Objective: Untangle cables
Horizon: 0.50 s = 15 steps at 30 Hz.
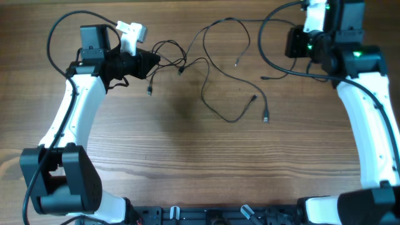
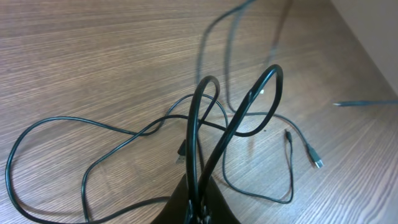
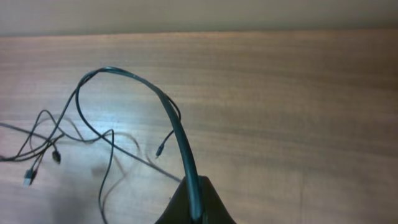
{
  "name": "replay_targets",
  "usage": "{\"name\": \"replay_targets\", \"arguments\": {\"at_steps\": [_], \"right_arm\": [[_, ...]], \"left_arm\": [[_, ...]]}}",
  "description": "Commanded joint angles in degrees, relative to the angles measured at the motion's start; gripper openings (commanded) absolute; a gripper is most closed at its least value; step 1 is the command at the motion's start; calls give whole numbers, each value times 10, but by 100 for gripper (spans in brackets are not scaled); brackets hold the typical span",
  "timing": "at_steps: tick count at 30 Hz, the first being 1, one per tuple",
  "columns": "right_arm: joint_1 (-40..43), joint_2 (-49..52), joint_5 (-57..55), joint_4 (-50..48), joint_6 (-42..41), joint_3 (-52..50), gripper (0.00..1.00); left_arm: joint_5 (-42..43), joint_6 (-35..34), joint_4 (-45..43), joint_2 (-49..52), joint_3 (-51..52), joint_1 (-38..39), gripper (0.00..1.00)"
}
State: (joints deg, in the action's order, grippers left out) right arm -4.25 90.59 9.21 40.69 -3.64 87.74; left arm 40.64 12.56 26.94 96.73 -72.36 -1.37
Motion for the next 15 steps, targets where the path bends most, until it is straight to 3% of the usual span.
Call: {"name": "replay_targets", "arguments": {"at_steps": [1, 2, 4, 12, 15], "right_arm": [[-4, 65, 7, -23, -1, 6, 4], [-4, 73, 7, -23, -8, 6, 7], [-4, 83, 7, -22, -10, 6, 22], [-22, 86, 57, 8, 12, 6, 62], [-53, 86, 78, 12, 20, 6, 68]], "left_arm": [[18, -10, 10, -28, 1, 7, 4], [18, -10, 12, -31, 1, 7, 4], [18, -10, 12, -38, 1, 6, 4], [33, -10, 17, -82, 1, 6, 4], [33, -10, 19, -94, 1, 6, 4]]}}
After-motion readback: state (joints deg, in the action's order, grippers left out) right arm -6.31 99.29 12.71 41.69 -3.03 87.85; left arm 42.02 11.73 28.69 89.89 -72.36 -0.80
